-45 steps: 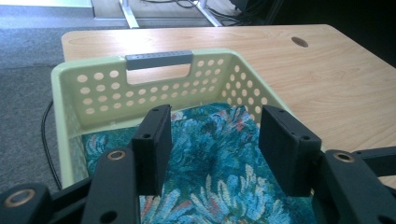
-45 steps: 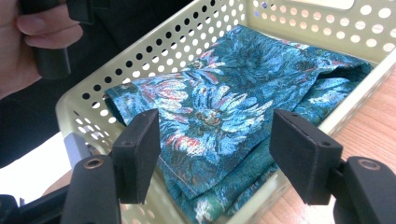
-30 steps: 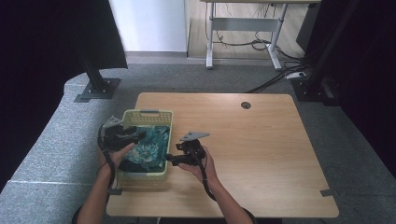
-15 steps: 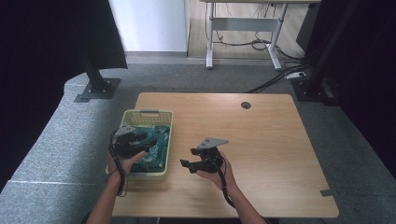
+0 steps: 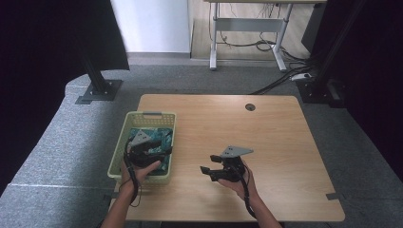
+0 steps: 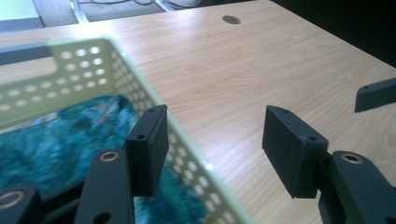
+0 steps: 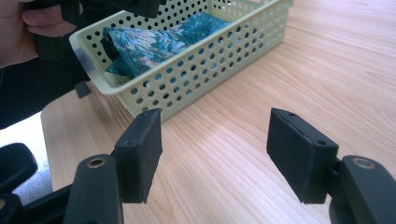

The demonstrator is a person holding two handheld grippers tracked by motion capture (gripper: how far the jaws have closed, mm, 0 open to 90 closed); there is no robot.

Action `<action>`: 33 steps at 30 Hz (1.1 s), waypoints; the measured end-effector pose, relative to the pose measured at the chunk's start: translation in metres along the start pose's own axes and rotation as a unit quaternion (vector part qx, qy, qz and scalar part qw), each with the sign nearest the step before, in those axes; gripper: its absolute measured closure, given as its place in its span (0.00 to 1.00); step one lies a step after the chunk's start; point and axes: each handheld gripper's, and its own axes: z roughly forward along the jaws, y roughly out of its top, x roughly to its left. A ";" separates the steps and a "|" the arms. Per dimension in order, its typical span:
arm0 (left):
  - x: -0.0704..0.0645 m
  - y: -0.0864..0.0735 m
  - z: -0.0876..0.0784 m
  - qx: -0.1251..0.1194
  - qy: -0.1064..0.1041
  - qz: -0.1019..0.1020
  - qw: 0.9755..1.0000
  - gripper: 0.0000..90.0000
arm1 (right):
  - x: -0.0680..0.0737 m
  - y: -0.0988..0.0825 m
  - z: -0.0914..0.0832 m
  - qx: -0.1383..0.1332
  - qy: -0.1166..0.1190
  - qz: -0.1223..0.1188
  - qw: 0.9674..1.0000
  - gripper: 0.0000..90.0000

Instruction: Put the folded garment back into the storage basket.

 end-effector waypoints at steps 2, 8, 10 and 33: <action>-0.008 0.001 0.003 0.001 -0.003 0.004 1.000 0.45 | -0.004 -0.005 -0.009 -0.003 -0.005 0.000 1.000 0.39; -0.035 0.000 0.014 0.002 -0.014 0.025 1.000 0.45 | -0.014 -0.020 -0.036 -0.011 -0.020 0.003 1.000 0.39; -0.044 -0.002 0.018 0.001 -0.020 0.029 0.999 0.45 | -0.018 -0.025 -0.045 -0.013 -0.025 0.003 1.000 0.39; -0.105 -0.041 0.029 0.006 -0.071 0.065 0.995 0.43 | -0.037 -0.087 -0.114 -0.011 -0.072 0.010 0.997 0.39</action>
